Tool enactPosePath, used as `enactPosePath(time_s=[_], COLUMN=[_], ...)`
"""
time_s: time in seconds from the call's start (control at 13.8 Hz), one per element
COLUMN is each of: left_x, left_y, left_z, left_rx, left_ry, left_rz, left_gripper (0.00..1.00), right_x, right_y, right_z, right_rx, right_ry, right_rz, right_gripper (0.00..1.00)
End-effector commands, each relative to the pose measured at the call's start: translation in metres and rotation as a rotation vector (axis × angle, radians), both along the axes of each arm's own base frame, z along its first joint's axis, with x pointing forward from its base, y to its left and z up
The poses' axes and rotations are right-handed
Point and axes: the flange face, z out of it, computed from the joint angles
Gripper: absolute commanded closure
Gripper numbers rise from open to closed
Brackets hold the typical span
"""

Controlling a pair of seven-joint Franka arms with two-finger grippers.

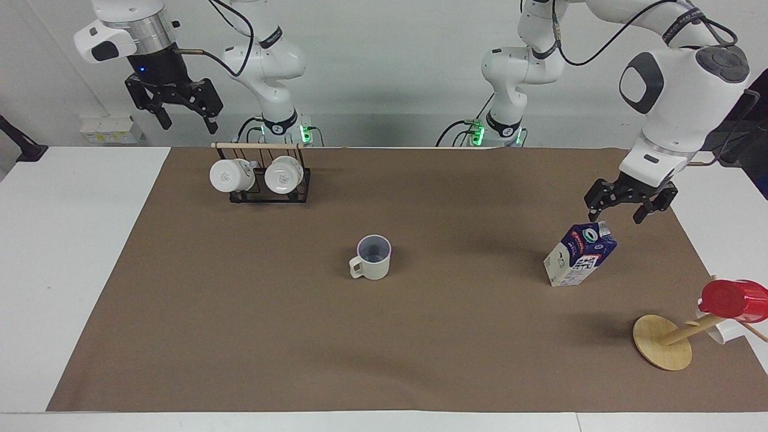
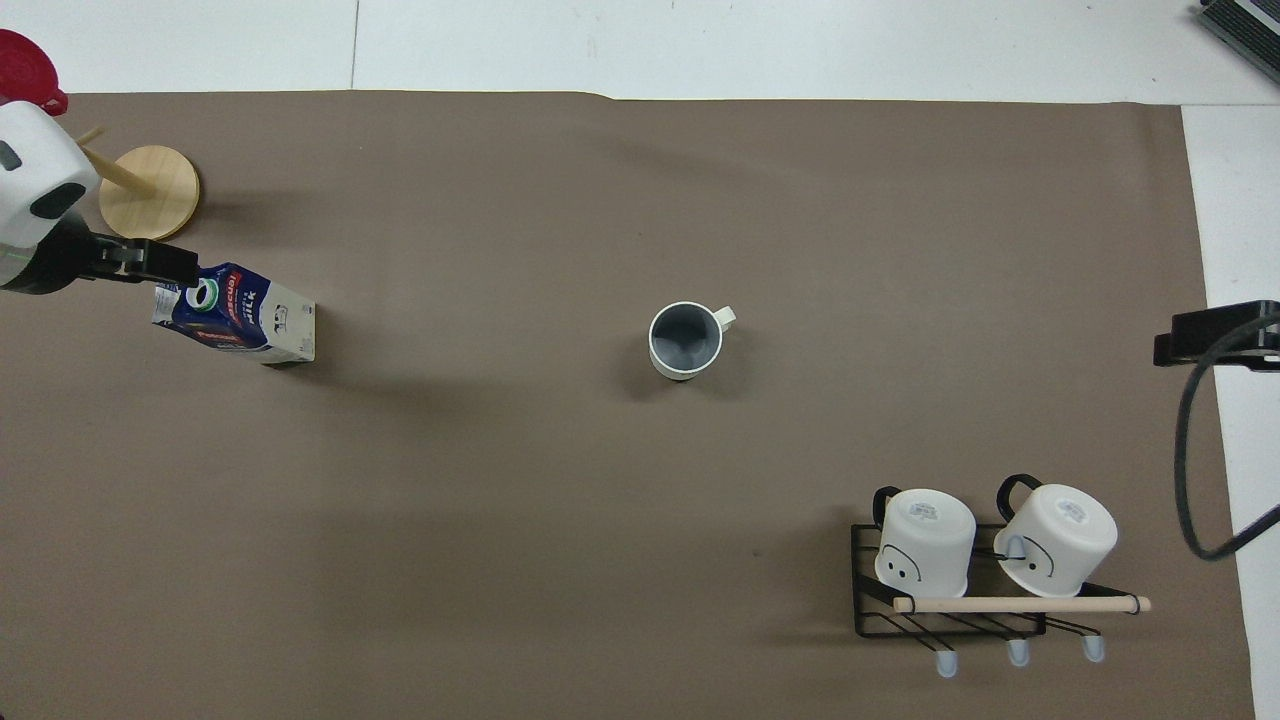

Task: Place cup and milk on table
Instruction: 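Withdraw the right gripper while the left gripper grasps the milk carton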

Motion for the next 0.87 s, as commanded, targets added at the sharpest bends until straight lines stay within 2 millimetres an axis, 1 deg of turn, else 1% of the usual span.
enactPosePath(time_s=[0.0, 0.07, 0.22, 0.29, 0.58, 0.65, 0.72, 0.8], left_x=[-0.004, -0.002, 0.003, 0.005, 0.001, 0.000, -0.001, -0.001], left_y=[-0.003, -0.004, -0.005, -0.006, -0.008, -0.008, -0.007, -0.007], left_z=[-0.018, -0.023, -0.033, -0.043, -0.064, -0.068, -0.071, -0.071], left_rx=[-0.012, -0.012, -0.011, -0.010, -0.009, -0.009, -0.009, -0.009], left_ry=[-0.006, -0.014, -0.016, 0.000, 0.030, 0.035, 0.041, 0.041], left_rz=[-0.008, -0.010, -0.007, -0.007, -0.005, -0.006, -0.005, -0.005], left_gripper=[0.00, 0.00, 0.00, 0.00, 0.00, 0.00, 0.05, 0.26], right_x=[-0.006, -0.007, -0.010, -0.010, -0.013, -0.013, -0.015, -0.017], right_y=[-0.006, -0.010, -0.015, -0.014, -0.014, -0.011, -0.014, -0.014], right_z=[-0.006, -0.005, 0.003, 0.003, 0.001, 0.002, 0.001, -0.002], right_rx=[-0.031, -0.046, -0.072, -0.051, -0.043, -0.016, 0.001, 0.002], right_ry=[0.022, 0.040, 0.068, 0.068, 0.088, 0.078, 0.074, 0.080], right_rz=[0.080, 0.084, 0.081, 0.082, 0.072, 0.068, 0.052, 0.049], right_gripper=[0.00, 0.00, 0.00, 0.00, 0.00, 0.00, 0.00, 0.00])
